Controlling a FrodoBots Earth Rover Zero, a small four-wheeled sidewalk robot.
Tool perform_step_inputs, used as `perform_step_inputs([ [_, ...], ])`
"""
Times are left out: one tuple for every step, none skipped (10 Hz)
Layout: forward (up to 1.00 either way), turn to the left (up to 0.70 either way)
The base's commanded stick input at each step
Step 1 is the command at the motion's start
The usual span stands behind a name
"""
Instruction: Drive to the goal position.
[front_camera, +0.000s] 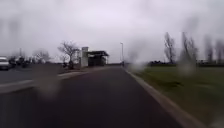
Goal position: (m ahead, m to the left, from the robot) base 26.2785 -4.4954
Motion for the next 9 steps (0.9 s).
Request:
perform_step_inputs([
  [1.0,0.0],
  [1.0,0.0],
  [1.0,0.0],
  [1.0,0.0],
  [1.0,0.0],
  [1.0,0.4],
  [1.0,0.4],
  [1.0,0.4],
  [1.0,0.4],
])
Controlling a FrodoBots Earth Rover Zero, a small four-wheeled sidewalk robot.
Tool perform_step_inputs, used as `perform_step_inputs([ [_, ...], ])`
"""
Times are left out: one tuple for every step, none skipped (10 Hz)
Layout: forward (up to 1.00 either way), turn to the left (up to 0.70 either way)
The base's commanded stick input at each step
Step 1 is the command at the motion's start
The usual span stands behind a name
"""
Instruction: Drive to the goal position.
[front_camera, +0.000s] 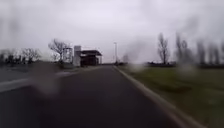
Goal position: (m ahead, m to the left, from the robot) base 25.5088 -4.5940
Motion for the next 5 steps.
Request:
perform_step_inputs([
  [1.0,0.0],
  [1.0,0.0],
  [1.0,0.0],
  [1.0,0.0],
  [1.0,0.0],
])
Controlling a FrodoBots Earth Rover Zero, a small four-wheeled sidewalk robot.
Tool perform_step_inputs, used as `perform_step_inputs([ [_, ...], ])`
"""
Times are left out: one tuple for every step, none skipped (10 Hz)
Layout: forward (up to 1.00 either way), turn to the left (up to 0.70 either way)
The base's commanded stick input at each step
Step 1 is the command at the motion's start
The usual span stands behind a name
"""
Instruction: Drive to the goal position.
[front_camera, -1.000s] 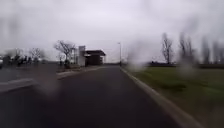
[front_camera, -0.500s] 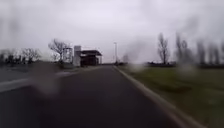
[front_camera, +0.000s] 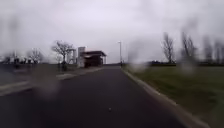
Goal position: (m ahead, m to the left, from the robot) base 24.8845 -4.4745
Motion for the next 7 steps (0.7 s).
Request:
perform_step_inputs([
  [1.0,0.0],
  [1.0,0.0],
  [1.0,0.0],
  [1.0,0.0],
  [1.0,0.0],
  [1.0,0.0],
  [1.0,0.0],
])
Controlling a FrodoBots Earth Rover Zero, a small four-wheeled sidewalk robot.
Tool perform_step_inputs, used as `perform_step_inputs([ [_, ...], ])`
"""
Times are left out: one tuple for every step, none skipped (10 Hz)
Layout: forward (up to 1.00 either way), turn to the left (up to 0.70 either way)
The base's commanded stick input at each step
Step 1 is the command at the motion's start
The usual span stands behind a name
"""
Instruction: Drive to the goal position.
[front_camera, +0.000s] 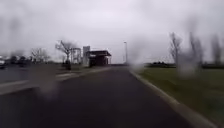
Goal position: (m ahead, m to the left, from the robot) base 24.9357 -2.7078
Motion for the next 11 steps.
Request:
perform_step_inputs([
  [1.0,0.0],
  [1.0,0.0],
  [1.0,0.0],
  [1.0,0.0],
  [1.0,0.0],
  [1.0,0.0],
  [1.0,0.0],
  [1.0,0.0],
  [1.0,0.0],
  [1.0,0.0],
  [1.0,0.0],
])
